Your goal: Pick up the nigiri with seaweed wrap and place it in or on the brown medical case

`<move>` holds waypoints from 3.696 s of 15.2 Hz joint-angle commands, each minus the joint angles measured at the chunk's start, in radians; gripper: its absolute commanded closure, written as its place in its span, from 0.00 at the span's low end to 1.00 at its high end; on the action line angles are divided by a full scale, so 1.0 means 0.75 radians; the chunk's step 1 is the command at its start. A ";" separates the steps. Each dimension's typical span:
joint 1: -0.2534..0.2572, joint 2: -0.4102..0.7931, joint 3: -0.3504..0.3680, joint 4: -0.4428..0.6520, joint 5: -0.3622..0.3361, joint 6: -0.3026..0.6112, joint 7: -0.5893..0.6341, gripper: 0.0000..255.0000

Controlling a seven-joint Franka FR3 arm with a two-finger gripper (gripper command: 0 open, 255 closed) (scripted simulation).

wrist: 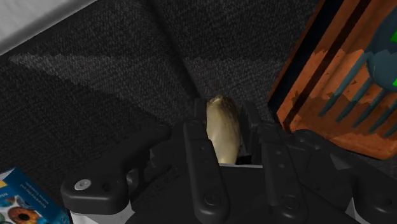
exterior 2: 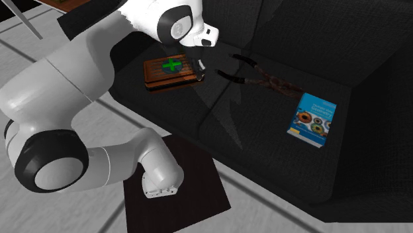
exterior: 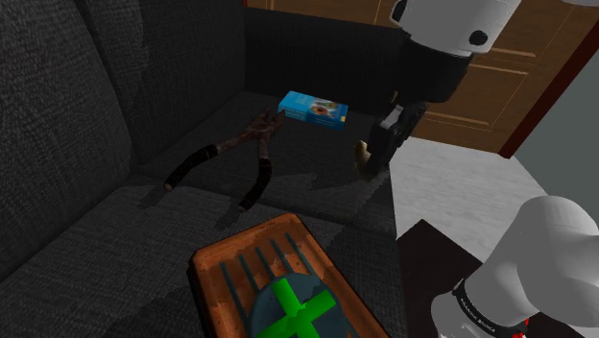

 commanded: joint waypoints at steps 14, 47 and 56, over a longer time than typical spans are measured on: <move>-0.005 0.313 0.512 0.356 0.107 0.054 0.513 1.00; -0.102 0.476 0.613 0.222 0.078 0.512 0.535 1.00; -0.219 0.548 0.736 0.223 -0.031 0.628 0.761 0.00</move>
